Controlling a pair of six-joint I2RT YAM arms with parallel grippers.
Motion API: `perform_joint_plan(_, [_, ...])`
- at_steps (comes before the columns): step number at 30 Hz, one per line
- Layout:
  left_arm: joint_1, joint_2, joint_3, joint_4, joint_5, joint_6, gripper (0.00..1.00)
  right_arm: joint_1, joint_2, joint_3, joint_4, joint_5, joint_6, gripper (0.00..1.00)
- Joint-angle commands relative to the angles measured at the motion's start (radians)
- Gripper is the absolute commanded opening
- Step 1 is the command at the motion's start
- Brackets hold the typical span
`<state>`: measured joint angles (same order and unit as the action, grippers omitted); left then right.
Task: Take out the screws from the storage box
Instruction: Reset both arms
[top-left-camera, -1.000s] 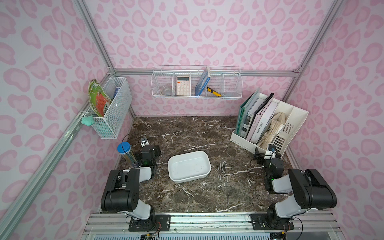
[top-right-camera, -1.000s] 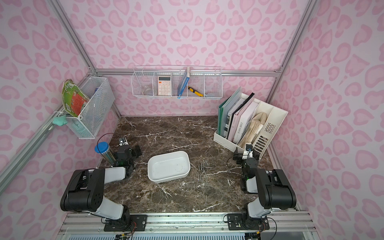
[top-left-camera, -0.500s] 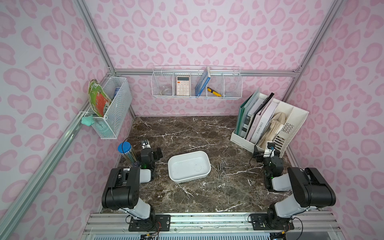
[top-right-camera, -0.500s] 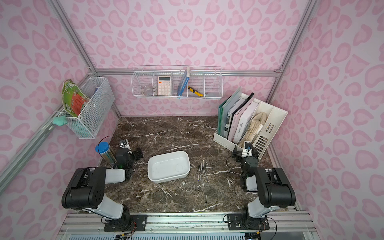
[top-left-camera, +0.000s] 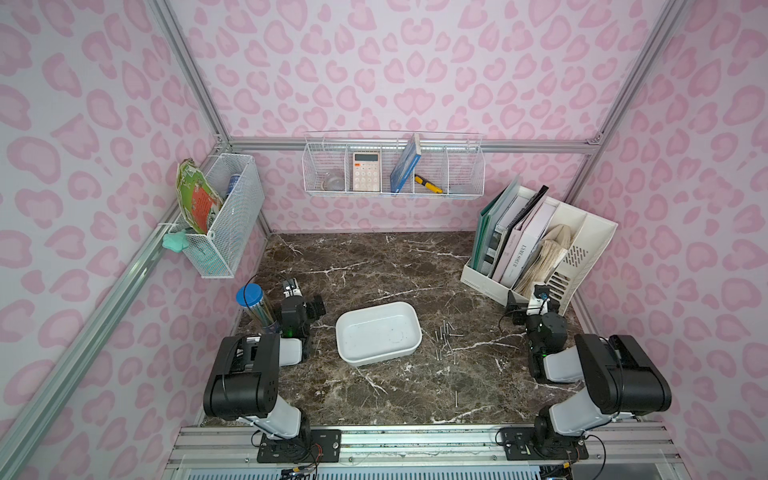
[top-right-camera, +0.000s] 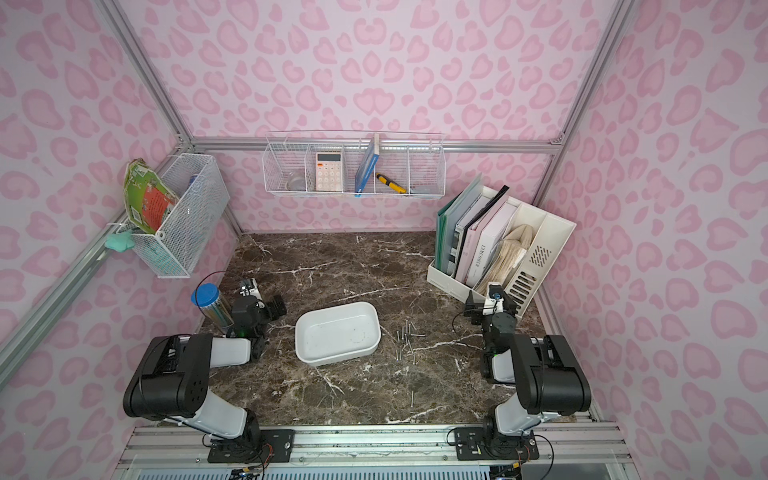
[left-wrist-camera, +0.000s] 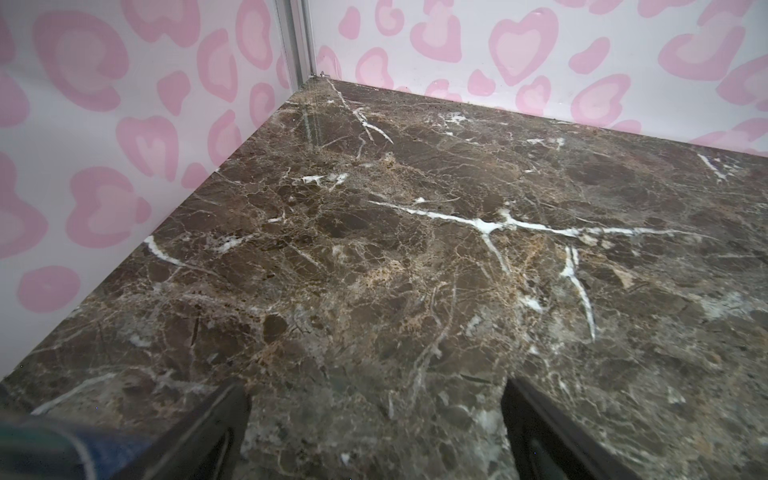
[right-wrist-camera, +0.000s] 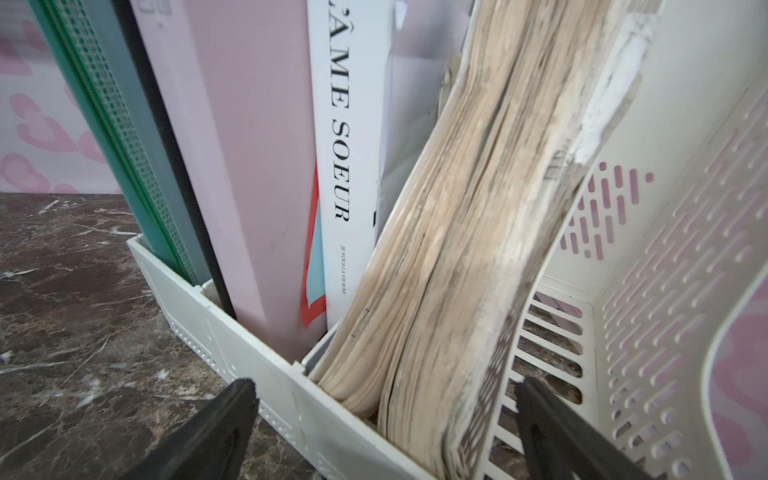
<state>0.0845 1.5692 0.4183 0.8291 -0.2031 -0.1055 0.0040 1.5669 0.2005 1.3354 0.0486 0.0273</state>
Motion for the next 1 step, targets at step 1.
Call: perform_joint_plan(1, [0.001,-0.004,0.000,0.026,-0.001,-0.002,0.99,0.012,-0.003,-0.009,0.047,-0.015,-0.024,1.00])
